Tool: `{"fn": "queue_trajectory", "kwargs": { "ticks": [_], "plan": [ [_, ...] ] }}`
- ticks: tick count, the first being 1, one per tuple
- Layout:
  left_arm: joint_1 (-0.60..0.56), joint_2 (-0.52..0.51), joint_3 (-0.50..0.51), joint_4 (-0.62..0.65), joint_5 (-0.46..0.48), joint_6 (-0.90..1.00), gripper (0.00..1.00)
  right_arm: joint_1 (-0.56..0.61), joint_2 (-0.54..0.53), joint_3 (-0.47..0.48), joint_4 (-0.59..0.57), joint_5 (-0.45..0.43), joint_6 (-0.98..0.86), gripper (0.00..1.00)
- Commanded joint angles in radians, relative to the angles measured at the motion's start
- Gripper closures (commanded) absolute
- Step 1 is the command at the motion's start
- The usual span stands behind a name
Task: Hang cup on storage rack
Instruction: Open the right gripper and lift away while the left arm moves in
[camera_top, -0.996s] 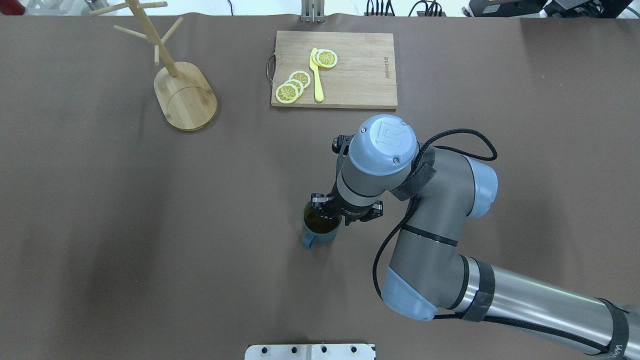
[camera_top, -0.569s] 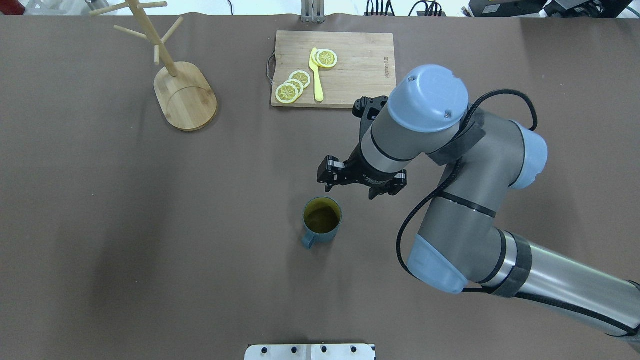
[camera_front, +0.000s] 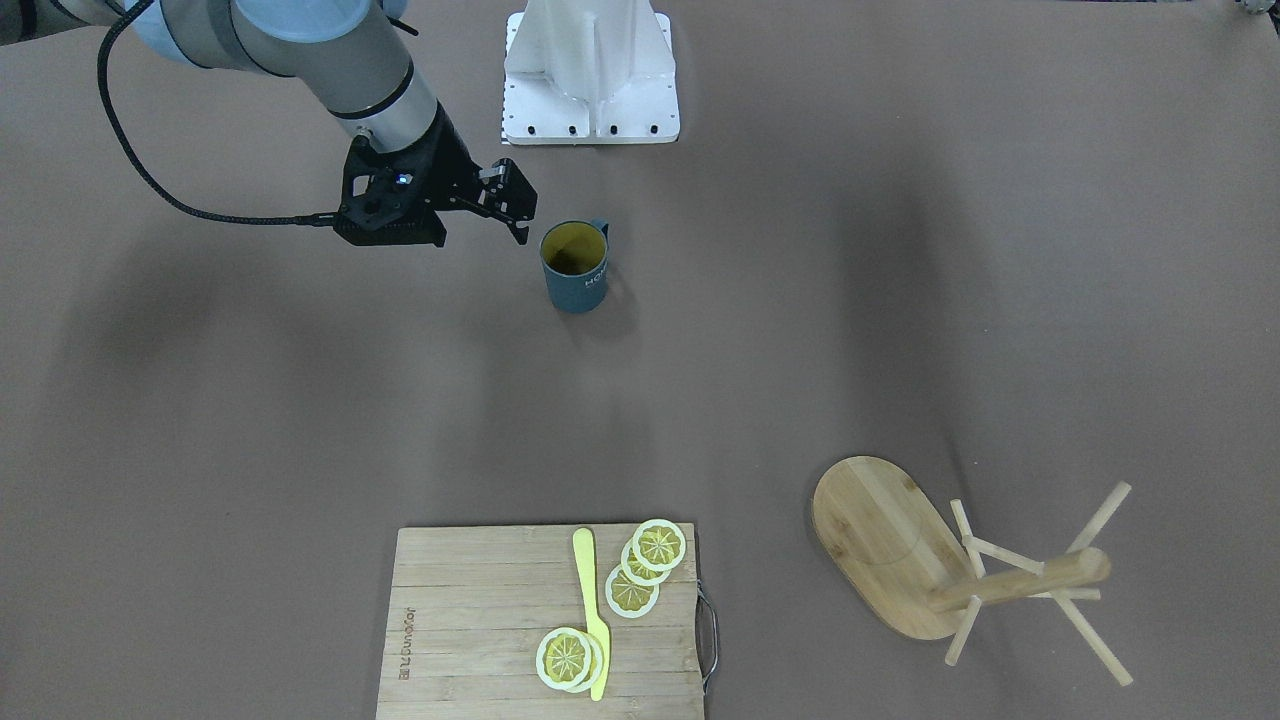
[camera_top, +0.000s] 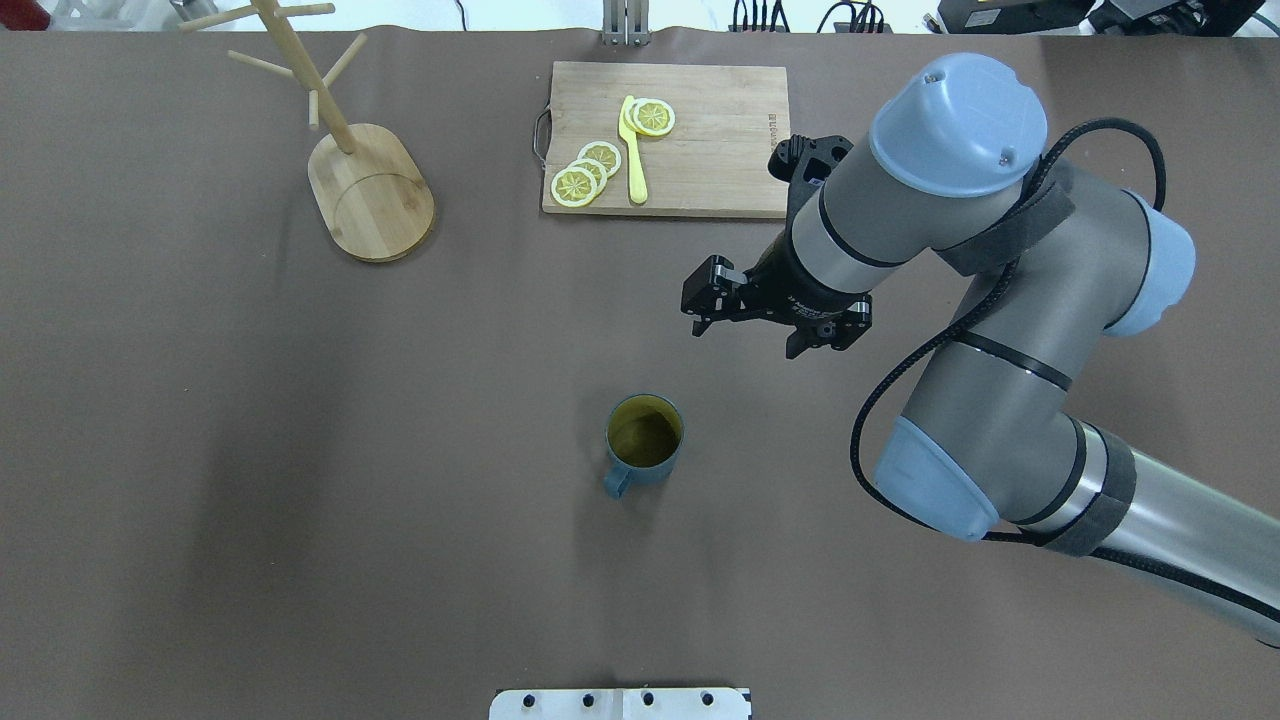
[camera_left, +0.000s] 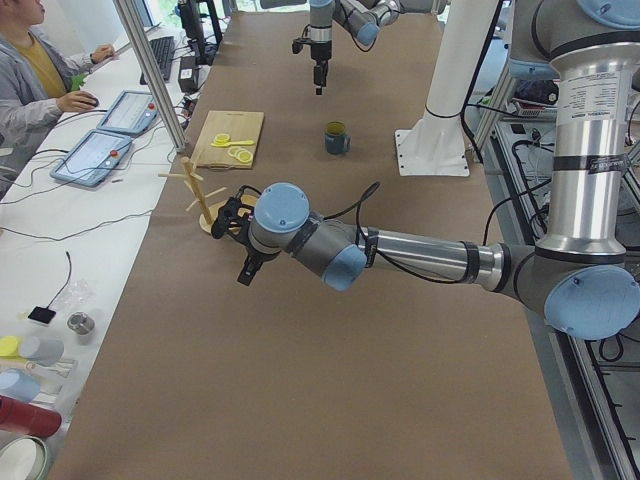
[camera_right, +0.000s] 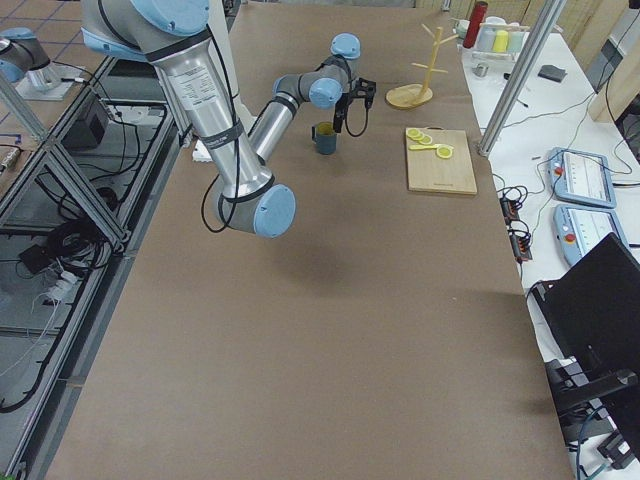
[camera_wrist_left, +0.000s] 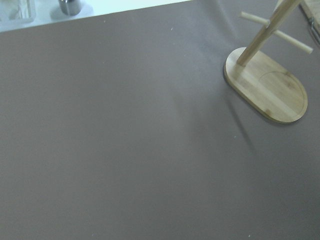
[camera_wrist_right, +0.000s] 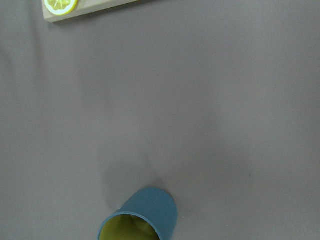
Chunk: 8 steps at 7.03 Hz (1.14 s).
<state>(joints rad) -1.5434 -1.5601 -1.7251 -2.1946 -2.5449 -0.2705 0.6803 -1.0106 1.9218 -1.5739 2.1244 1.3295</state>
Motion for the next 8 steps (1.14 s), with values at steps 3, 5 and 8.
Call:
{"fn": "queue_trajectory", "kwargs": {
  "ticks": [3,5,8],
  "plan": [
    [0.126,-0.101,-0.001,-0.222,0.011,-0.070,0.03,0.060,-0.097,0.074,0.000,0.002,-0.003,0.00],
    [0.202,-0.130,-0.014,-0.313,0.101,-0.084,0.03,0.096,-0.153,0.082,0.000,0.000,-0.051,0.00],
    [0.368,-0.204,-0.047,-0.459,0.261,-0.407,0.03,0.169,-0.247,0.089,0.000,0.000,-0.180,0.00]
  ]
}}
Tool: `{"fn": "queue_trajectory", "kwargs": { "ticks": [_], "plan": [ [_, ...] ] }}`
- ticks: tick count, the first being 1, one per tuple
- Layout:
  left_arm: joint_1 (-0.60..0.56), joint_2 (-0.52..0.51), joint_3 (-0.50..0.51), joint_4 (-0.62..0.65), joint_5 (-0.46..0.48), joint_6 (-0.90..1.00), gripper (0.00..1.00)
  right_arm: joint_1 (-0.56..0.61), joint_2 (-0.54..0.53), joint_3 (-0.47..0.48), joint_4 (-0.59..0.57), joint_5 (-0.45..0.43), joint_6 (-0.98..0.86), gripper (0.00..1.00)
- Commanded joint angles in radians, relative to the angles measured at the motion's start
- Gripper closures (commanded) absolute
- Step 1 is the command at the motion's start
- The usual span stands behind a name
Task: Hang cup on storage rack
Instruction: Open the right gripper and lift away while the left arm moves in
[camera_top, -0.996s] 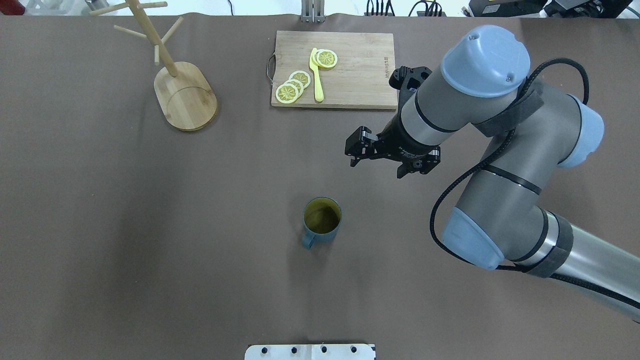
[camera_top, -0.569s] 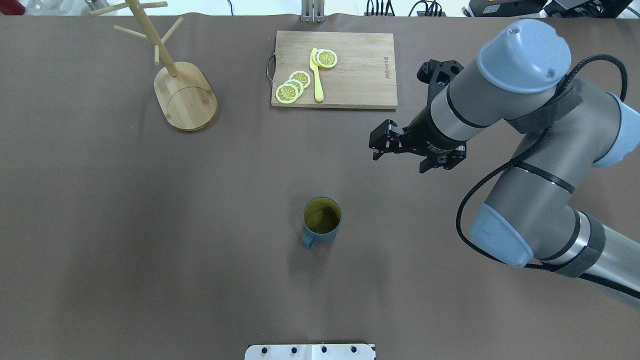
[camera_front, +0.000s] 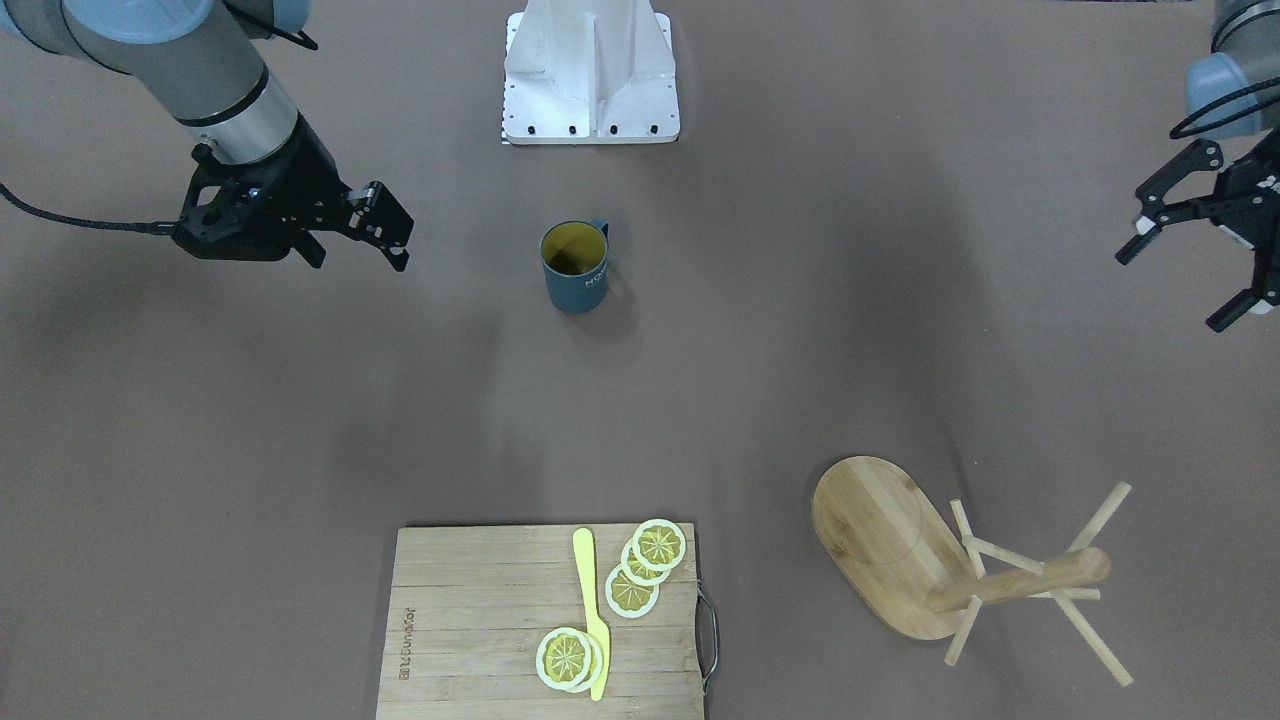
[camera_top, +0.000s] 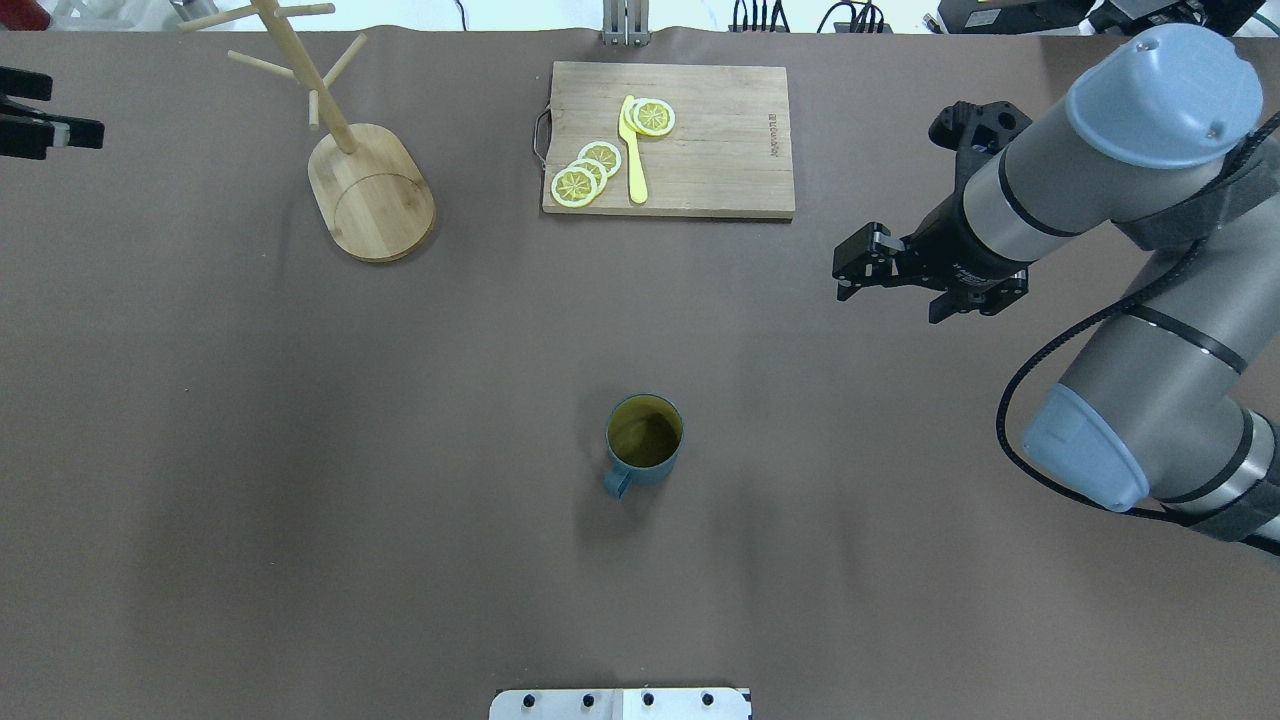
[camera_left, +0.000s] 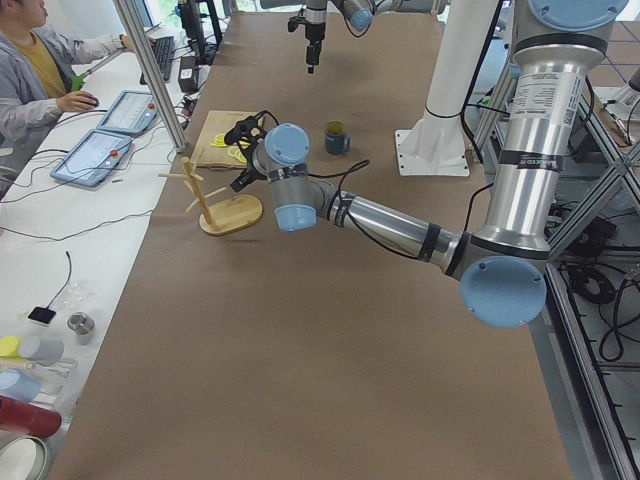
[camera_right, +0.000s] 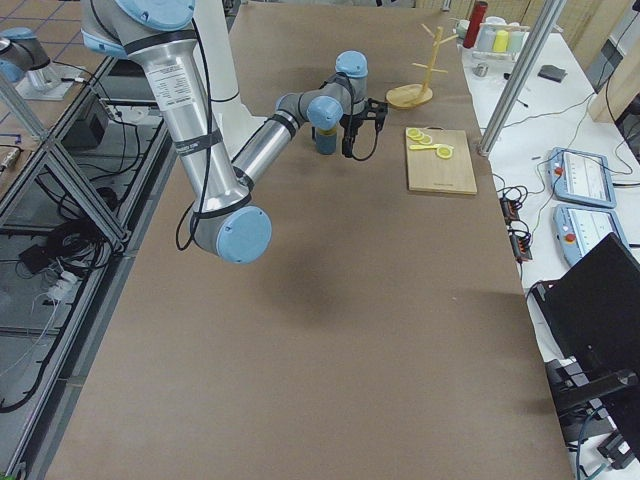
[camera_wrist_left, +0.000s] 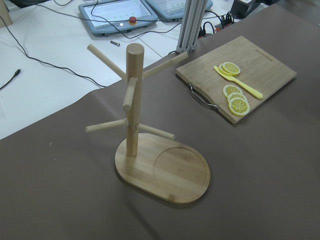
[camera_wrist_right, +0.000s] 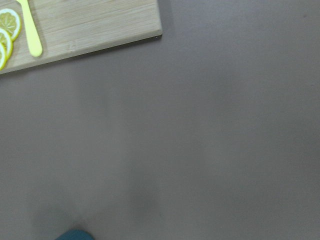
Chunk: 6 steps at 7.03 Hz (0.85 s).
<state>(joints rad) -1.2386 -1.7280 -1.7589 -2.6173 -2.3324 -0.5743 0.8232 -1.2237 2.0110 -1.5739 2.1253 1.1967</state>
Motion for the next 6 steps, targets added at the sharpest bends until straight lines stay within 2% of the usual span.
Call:
{"fn": "queue_trajectory", "kwargs": {
  "ticks": [1,5,6],
  "plan": [
    [0.118,-0.057,-0.017,-0.036,0.080,-0.102,0.03,0.042,-0.055,-0.005,-0.002,-0.001,-0.083,0.00],
    [0.313,-0.087,-0.042,-0.058,0.099,-0.107,0.03,0.108,-0.138,-0.021,-0.003,0.001,-0.260,0.00],
    [0.408,-0.093,-0.042,-0.059,0.219,-0.105,0.03,0.137,-0.173,-0.037,-0.002,0.010,-0.331,0.00]
  ]
}}
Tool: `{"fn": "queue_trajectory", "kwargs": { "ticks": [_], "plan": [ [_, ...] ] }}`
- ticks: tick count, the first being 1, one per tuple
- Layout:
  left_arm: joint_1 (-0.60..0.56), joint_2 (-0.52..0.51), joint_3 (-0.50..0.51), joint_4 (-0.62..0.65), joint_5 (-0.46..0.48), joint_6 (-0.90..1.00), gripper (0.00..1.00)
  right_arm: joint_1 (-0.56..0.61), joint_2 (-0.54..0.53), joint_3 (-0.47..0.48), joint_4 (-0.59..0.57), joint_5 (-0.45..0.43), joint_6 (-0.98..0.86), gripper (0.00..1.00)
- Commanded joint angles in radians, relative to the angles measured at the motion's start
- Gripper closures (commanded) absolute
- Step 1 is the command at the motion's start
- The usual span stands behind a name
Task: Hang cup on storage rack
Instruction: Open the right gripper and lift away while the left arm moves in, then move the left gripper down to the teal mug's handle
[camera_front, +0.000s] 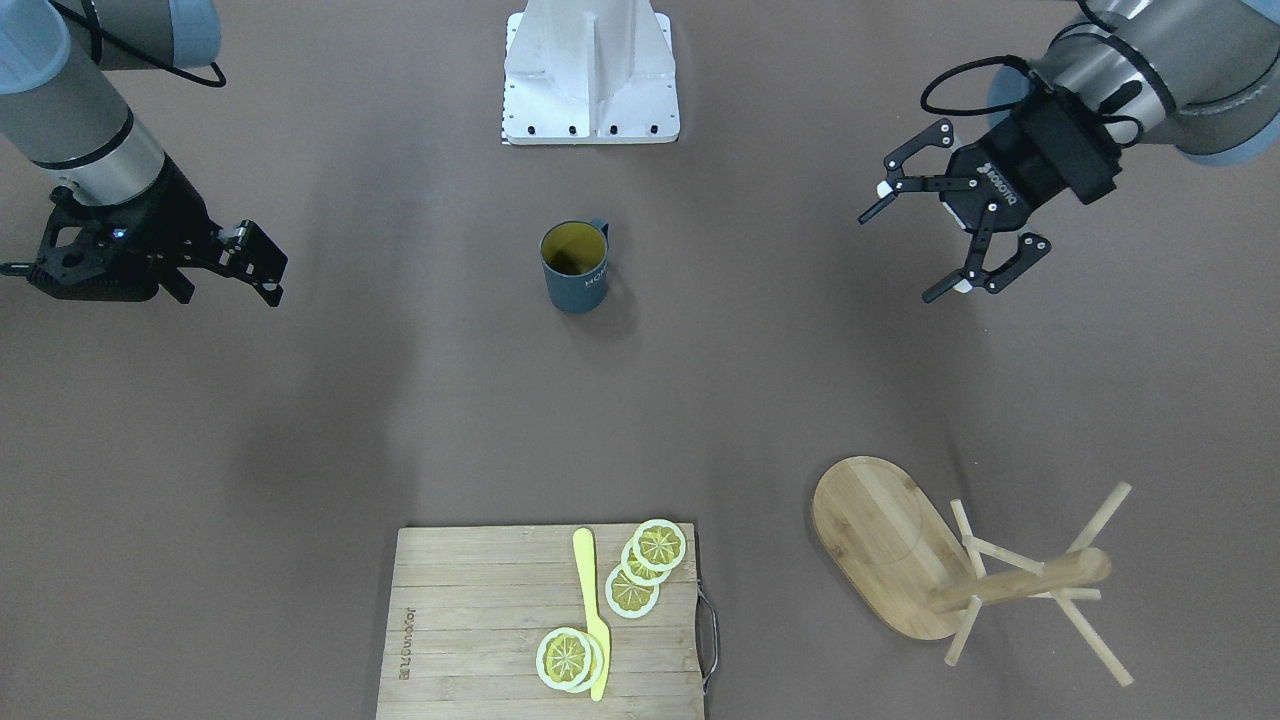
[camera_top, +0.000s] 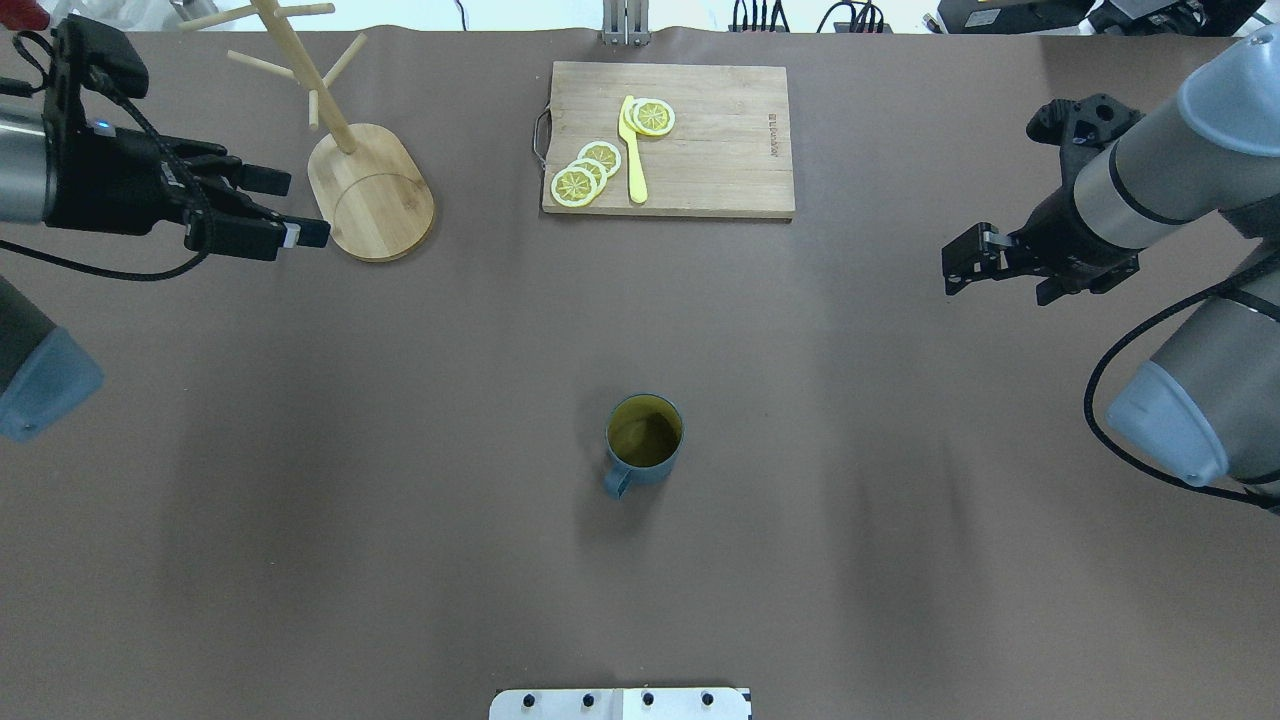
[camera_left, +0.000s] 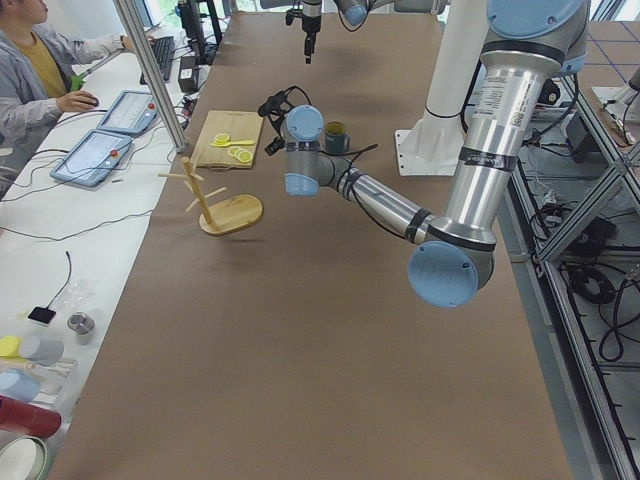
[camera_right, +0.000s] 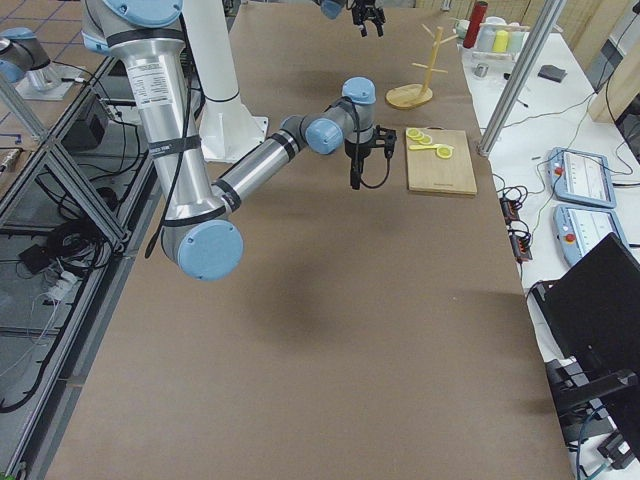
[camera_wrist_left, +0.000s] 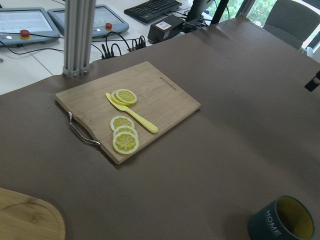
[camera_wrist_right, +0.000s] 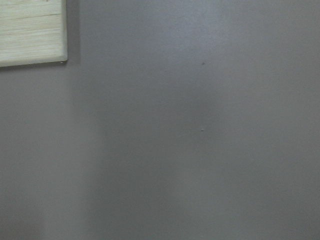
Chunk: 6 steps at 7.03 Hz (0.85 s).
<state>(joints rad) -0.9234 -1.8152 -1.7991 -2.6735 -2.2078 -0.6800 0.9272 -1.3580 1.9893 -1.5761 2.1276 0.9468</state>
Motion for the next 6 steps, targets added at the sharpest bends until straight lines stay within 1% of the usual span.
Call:
{"fn": "queue_trajectory", "kwargs": {
  "ticks": [1,2,3,4,5,6],
  "plan": [
    [0.203,-0.012,-0.008,-0.002,0.214,-0.004,0.03,0.089,-0.058,-0.044,0.001,0.059,-0.167,0.00],
    [0.278,-0.013,-0.023,-0.002,0.299,-0.007,0.03,0.141,-0.075,-0.068,-0.001,0.086,-0.251,0.00],
    [0.337,-0.013,-0.032,-0.002,0.356,-0.009,0.03,0.192,-0.088,-0.102,-0.001,0.095,-0.343,0.00],
    [0.413,-0.013,-0.029,-0.002,0.446,-0.018,0.03,0.240,-0.099,-0.139,0.001,0.121,-0.435,0.00],
    [0.476,-0.009,-0.025,-0.002,0.509,-0.016,0.03,0.254,-0.099,-0.142,-0.001,0.133,-0.457,0.00],
    [0.513,-0.013,-0.029,-0.005,0.580,-0.019,0.03,0.254,-0.099,-0.142,0.001,0.133,-0.457,0.00]
  ]
}}
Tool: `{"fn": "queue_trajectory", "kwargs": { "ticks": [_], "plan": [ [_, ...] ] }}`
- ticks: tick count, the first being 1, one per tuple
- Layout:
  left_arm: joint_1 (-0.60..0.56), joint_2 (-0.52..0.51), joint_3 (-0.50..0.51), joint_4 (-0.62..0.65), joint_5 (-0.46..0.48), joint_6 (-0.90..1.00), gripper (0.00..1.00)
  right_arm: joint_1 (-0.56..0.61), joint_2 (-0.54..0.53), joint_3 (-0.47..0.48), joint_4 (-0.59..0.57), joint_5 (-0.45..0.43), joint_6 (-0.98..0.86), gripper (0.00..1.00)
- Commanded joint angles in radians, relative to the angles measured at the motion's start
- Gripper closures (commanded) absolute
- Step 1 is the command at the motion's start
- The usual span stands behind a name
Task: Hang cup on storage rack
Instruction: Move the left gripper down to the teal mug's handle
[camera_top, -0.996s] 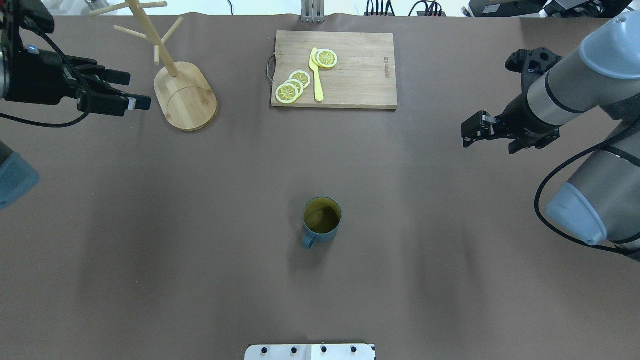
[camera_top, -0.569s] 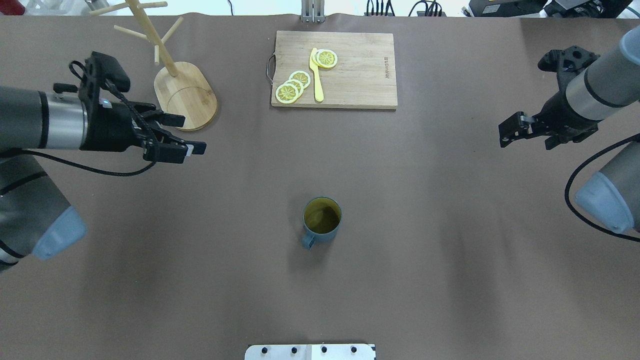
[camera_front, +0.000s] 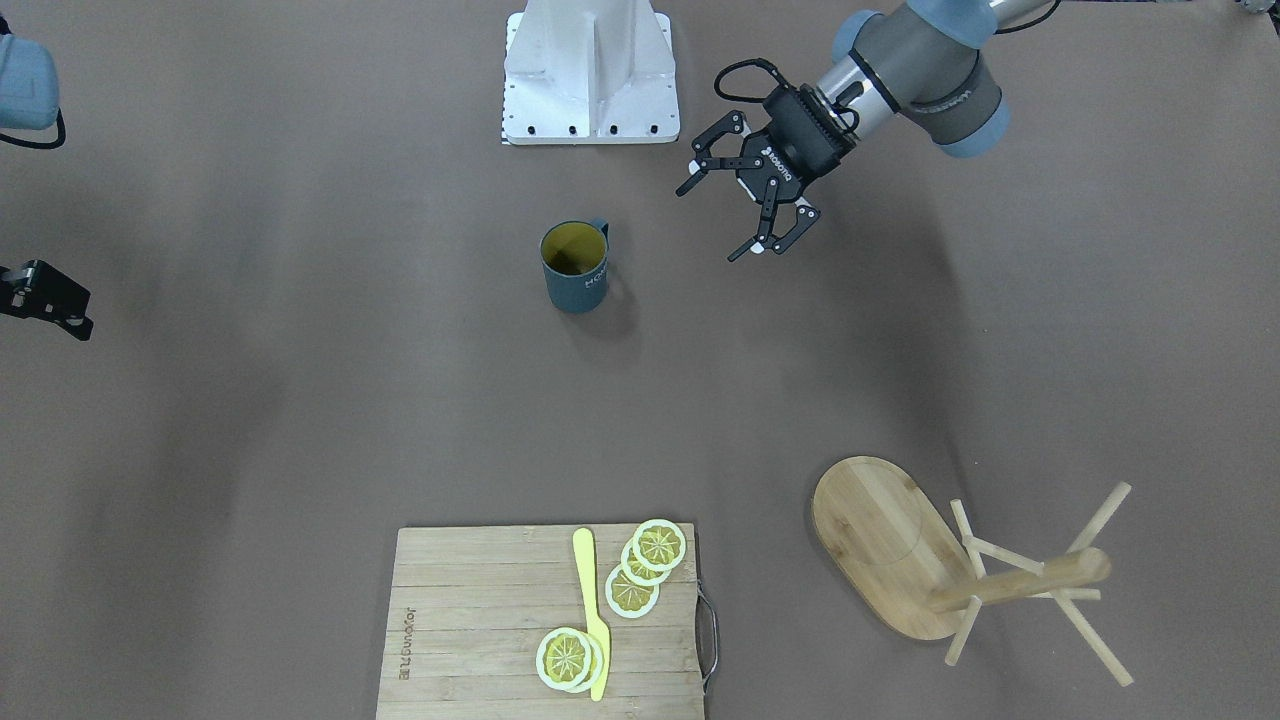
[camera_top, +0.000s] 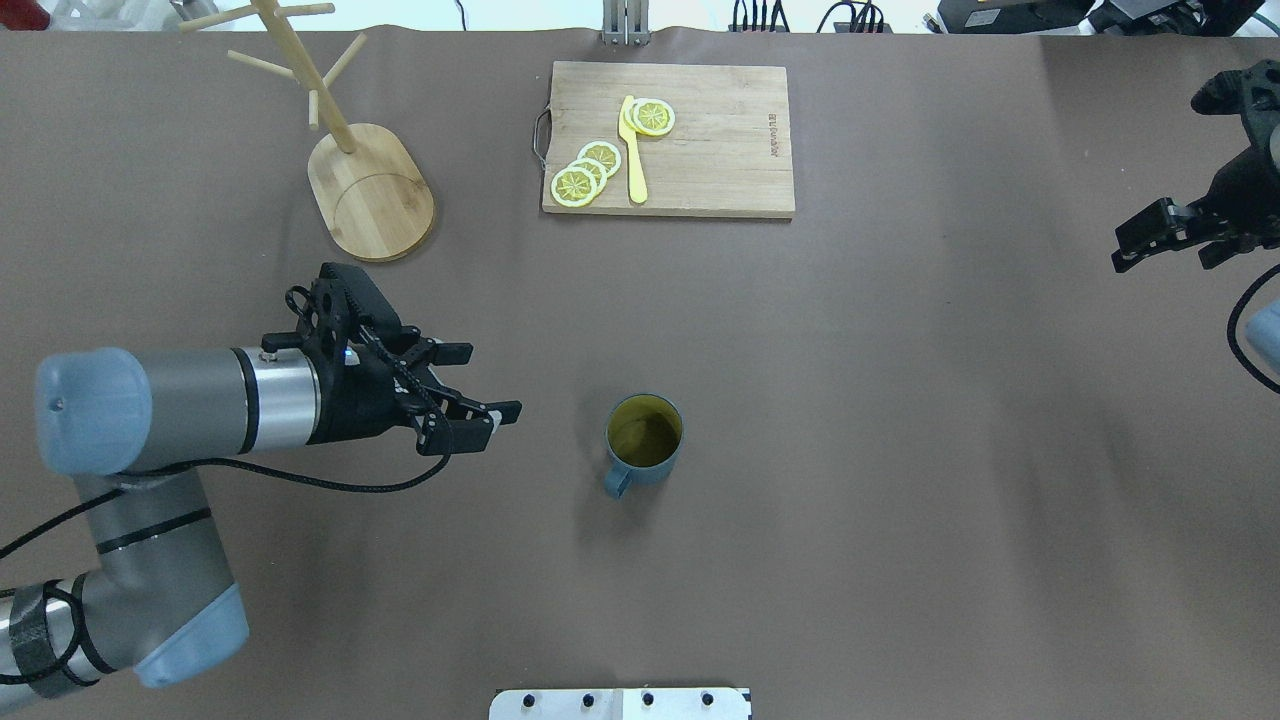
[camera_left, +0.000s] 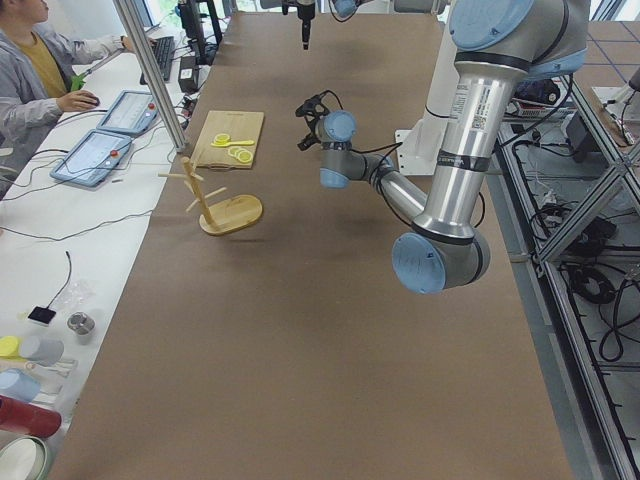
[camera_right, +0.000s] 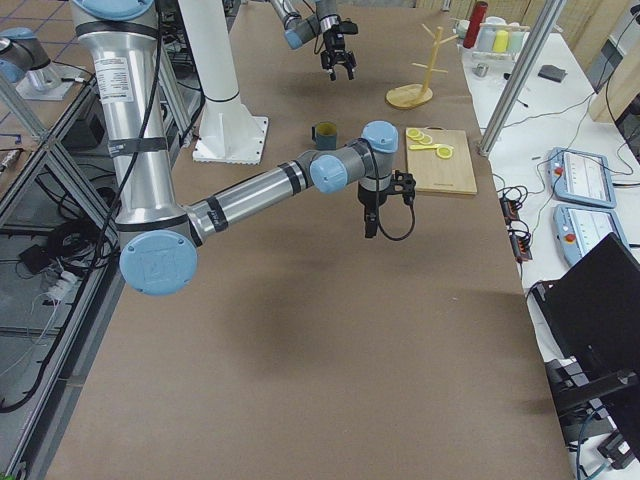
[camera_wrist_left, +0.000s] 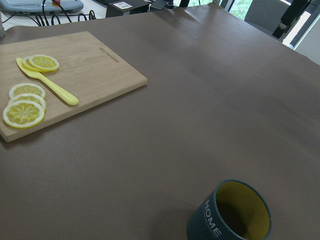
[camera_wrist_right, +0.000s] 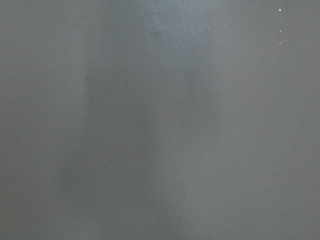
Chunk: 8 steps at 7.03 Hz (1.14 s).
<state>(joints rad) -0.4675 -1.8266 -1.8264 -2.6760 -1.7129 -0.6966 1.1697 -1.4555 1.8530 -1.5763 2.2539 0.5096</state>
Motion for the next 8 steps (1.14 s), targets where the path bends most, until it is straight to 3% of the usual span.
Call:
{"fn": "queue_trajectory", "kwargs": {
  "ticks": [1,3,5,8],
  "plan": [
    [0.119,0.000,-0.001,-0.002,0.193,-0.001,0.03,0.013,0.000,-0.005,0.001,0.007,-0.020,0.00],
    [0.215,-0.003,0.004,-0.013,0.371,0.002,0.03,0.018,0.003,-0.003,0.002,0.007,-0.020,0.00],
    [0.332,-0.038,0.073,-0.129,0.528,0.006,0.03,0.022,0.003,-0.005,0.002,0.007,-0.020,0.00],
    [0.377,-0.062,0.175,-0.212,0.608,0.009,0.03,0.027,0.000,-0.008,-0.001,0.004,-0.022,0.00]
  ]
}}
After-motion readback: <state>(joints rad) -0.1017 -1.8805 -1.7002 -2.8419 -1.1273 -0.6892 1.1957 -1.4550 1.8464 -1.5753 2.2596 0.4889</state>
